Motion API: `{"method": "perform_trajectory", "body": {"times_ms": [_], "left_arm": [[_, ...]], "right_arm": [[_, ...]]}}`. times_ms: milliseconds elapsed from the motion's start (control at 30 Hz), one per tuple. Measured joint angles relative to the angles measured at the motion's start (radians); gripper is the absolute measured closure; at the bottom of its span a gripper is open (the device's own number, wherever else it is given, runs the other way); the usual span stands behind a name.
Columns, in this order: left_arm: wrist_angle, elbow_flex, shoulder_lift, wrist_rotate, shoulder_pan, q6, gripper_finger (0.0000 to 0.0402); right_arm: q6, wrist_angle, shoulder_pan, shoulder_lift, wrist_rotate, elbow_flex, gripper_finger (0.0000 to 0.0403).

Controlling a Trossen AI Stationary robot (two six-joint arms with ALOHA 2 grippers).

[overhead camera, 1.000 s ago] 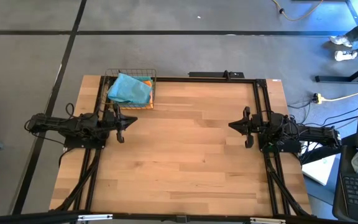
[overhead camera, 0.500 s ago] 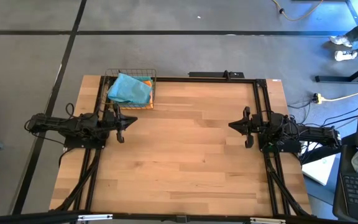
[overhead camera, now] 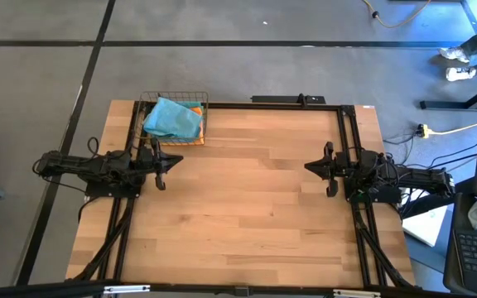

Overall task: Fold microfiber towels
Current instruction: Return to Home Position

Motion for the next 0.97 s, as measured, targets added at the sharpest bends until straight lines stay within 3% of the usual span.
{"method": "perform_trajectory", "body": {"times_ms": [967], "left_arm": [[0.000, 0.000, 0.000, 0.000, 0.000, 0.000, 0.0401]], "right_arm": [[0.000, 0.000, 0.000, 0.000, 0.000, 0.000, 0.0375]]}}
